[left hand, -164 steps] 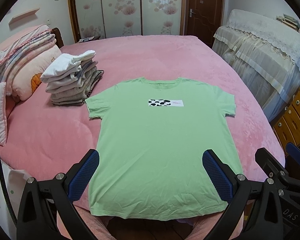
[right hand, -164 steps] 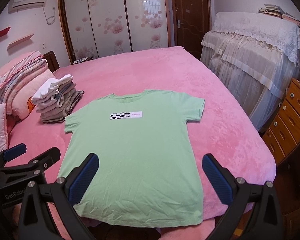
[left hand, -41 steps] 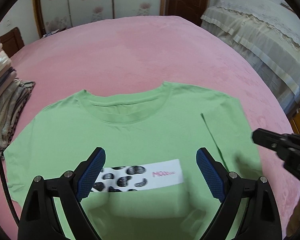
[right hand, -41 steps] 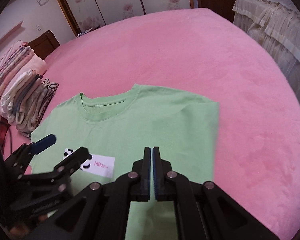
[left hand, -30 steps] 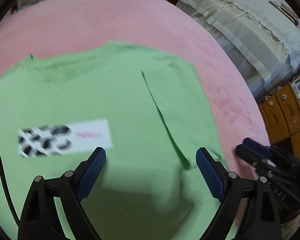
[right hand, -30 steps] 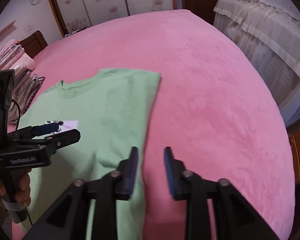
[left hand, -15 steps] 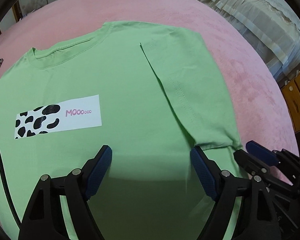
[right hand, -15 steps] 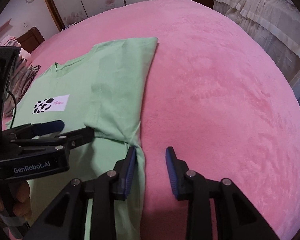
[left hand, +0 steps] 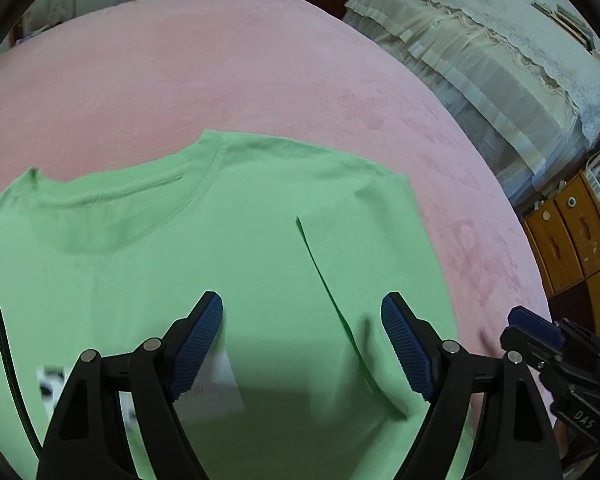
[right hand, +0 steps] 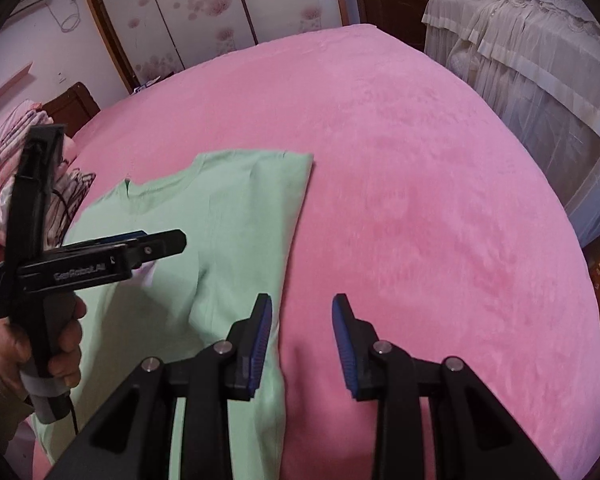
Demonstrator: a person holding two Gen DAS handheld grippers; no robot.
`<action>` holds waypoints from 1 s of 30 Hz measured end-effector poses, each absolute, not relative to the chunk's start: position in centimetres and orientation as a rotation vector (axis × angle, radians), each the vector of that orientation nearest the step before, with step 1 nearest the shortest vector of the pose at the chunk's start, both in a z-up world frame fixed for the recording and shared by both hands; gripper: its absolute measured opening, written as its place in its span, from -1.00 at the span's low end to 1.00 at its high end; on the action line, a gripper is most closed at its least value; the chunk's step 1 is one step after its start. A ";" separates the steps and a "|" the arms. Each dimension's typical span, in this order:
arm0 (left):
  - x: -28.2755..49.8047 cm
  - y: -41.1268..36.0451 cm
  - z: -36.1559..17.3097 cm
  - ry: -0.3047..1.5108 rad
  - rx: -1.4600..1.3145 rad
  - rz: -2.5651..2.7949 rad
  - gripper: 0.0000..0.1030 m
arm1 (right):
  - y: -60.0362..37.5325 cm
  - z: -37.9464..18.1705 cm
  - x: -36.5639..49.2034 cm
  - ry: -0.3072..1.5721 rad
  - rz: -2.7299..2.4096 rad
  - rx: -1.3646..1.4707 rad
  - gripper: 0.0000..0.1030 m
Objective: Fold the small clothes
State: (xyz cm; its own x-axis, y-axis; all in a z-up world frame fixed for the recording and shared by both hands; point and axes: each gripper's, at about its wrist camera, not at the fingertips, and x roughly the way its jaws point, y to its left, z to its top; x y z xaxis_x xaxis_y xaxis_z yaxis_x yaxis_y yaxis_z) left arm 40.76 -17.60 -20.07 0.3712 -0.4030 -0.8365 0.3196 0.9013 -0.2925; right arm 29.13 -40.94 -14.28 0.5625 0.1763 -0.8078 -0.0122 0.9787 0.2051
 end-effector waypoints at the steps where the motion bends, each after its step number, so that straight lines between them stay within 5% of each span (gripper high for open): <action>1: 41.9 -17.8 -20.5 1.104 -0.079 -0.483 0.49 | -41.1 -14.3 29.7 0.965 0.113 0.194 -0.39; 3: 43.0 -18.0 -21.0 1.107 -0.072 -0.511 0.30 | -41.3 -14.7 31.0 0.960 0.107 0.216 -0.39; 16: 46.9 -21.2 -22.5 1.054 0.060 -0.655 0.26 | -42.6 -18.1 35.8 0.993 0.086 0.281 -0.39; 22: 47.0 -20.7 -22.6 1.074 0.059 -0.734 -0.17 | -42.2 -18.0 36.7 0.984 0.094 0.296 -0.39; 25: 47.2 -19.9 -22.7 1.099 0.010 -0.740 -0.81 | -41.8 -18.1 36.8 0.986 0.094 0.290 -0.39; 30: 45.7 -19.8 -21.7 1.053 0.026 -0.744 -0.92 | -41.2 -18.2 36.7 0.989 0.093 0.283 -0.39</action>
